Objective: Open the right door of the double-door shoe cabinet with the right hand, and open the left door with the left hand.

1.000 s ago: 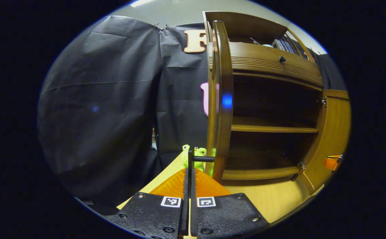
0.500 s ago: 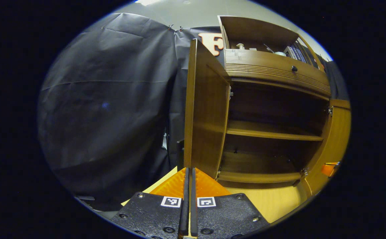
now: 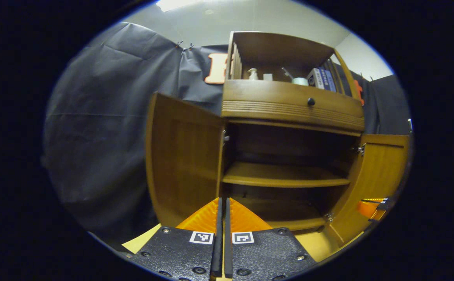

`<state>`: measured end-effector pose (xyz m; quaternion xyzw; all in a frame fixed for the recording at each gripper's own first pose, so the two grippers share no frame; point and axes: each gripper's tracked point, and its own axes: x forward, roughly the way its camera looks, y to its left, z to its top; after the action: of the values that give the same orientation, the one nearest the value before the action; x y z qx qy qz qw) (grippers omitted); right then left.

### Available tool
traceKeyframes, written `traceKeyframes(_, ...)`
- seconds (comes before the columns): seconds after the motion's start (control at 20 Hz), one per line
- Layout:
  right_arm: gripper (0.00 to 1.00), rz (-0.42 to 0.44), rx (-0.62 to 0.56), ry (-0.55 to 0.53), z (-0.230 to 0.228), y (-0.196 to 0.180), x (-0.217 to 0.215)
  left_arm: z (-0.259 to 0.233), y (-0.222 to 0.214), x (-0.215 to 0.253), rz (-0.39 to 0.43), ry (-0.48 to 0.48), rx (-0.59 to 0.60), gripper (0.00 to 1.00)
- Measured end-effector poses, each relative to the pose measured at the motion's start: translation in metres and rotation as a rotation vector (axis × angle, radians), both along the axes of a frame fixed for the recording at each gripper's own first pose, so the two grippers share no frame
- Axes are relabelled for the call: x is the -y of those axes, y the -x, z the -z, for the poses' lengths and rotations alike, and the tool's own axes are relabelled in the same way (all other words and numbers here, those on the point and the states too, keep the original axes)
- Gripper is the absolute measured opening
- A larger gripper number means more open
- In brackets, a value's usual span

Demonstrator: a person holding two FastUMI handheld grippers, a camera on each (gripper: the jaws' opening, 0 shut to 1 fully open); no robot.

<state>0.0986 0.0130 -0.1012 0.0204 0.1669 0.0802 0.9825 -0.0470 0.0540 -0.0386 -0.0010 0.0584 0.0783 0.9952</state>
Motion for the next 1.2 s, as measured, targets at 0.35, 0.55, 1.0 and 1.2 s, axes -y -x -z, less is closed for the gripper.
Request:
traceKeyframes(0.35, 0.03, 0.027, 0.171, -0.007, -0.088, -0.003, 0.005, -0.042, -0.032, 0.066, 0.148, 0.013, 0.064, 0.0)
traceKeyframes(0.55, 0.03, 0.036, 0.219, -0.016, -0.111, 0.003, 0.002, -0.049, -0.036, 0.085, 0.182, -0.005, 0.077, 0.0)
traceKeyframes(1.0, 0.21, 0.042, 0.247, -0.035, -0.12, -0.001, -0.004, -0.053, -0.035, 0.095, 0.205, -0.005, 0.081, 0.63)
traceKeyframes(1.2, 0.5, 0.043, 0.25, -0.038, -0.121, 0.0, -0.007, -0.055, -0.036, 0.089, 0.185, 0.005, 0.09, 0.92)
